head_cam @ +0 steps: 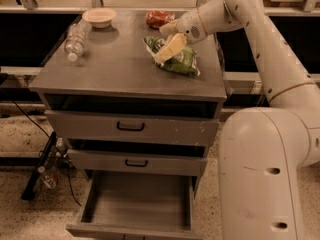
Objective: Place green jalapeno chip bag into bottom drawer
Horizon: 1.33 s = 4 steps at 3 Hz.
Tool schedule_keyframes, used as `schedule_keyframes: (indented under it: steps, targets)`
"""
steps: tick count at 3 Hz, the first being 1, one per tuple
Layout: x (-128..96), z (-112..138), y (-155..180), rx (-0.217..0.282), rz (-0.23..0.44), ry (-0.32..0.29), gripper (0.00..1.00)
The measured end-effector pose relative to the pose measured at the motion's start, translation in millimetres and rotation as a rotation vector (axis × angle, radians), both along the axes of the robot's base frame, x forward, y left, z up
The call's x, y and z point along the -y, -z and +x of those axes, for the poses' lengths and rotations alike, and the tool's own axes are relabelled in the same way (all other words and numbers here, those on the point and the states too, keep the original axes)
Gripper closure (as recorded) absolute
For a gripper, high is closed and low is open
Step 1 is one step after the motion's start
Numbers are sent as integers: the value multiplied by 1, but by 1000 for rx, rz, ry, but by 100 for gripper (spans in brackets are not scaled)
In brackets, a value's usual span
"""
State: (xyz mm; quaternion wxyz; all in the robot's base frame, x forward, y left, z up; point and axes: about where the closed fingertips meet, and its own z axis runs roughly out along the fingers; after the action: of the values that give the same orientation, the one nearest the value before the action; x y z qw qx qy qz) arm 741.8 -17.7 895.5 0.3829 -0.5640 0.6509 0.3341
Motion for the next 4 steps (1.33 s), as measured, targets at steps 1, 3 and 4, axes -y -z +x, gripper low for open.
schedule_keyframes:
  steps: [1,3,4]
  targets:
    - [-4,12,16,-13,-39,25,0]
    - [-15,3,26,-12,-38,-5,0]
    - [-15,3,26,-12,-38,-5,16]
